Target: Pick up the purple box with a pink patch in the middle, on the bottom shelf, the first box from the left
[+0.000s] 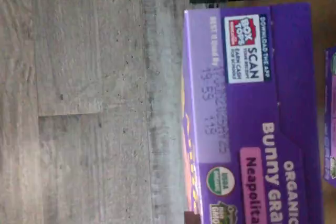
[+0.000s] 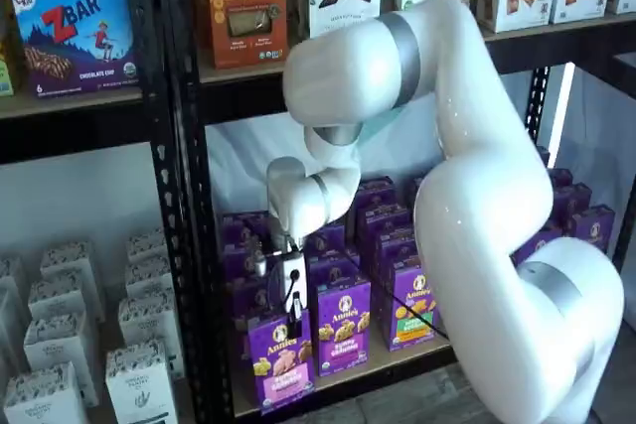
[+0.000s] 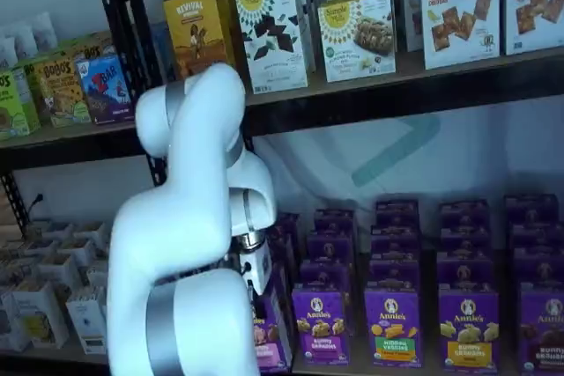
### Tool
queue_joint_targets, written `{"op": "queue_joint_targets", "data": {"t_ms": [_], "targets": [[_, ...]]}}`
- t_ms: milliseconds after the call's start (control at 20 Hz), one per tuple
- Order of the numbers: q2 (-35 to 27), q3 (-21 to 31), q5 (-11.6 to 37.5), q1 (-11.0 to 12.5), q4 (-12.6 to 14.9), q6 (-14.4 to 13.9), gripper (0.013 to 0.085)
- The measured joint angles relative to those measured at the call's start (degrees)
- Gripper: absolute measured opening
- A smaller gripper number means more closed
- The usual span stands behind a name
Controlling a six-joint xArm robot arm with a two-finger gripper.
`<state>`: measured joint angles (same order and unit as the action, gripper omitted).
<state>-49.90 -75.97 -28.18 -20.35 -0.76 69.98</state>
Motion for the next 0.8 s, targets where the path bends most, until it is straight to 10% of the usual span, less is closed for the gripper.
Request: {"op": "queue_joint_targets", "data": {"t_ms": [800], "targets": [[14.82,15.38,1.3,-0.39,-0.96,0.46,0.037]]}}
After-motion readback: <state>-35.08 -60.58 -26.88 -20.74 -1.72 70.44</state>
